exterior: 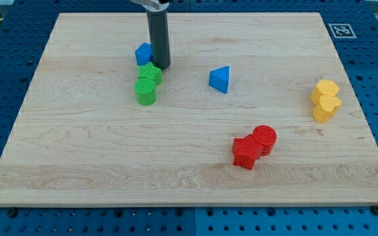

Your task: Move the blue triangle towards the top center

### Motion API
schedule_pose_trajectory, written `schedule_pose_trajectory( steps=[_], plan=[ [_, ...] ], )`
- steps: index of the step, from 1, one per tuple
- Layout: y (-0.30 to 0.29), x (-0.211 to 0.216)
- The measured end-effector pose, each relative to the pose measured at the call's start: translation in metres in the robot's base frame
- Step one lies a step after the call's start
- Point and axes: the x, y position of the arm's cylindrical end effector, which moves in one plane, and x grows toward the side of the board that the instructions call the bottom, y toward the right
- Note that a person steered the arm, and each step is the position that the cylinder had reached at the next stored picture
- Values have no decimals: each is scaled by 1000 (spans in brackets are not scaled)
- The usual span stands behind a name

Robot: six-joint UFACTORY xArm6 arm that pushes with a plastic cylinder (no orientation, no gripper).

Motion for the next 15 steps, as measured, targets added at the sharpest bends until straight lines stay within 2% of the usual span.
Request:
schedule_pose_trajectory(
  steps=[1,3,5,6,9,11,13,15],
  plan=[
    [17,15],
    [70,72],
    [126,84],
    [128,74],
    [116,-17],
    [114,-18],
    [114,1],
    [66,-15]
  ],
)
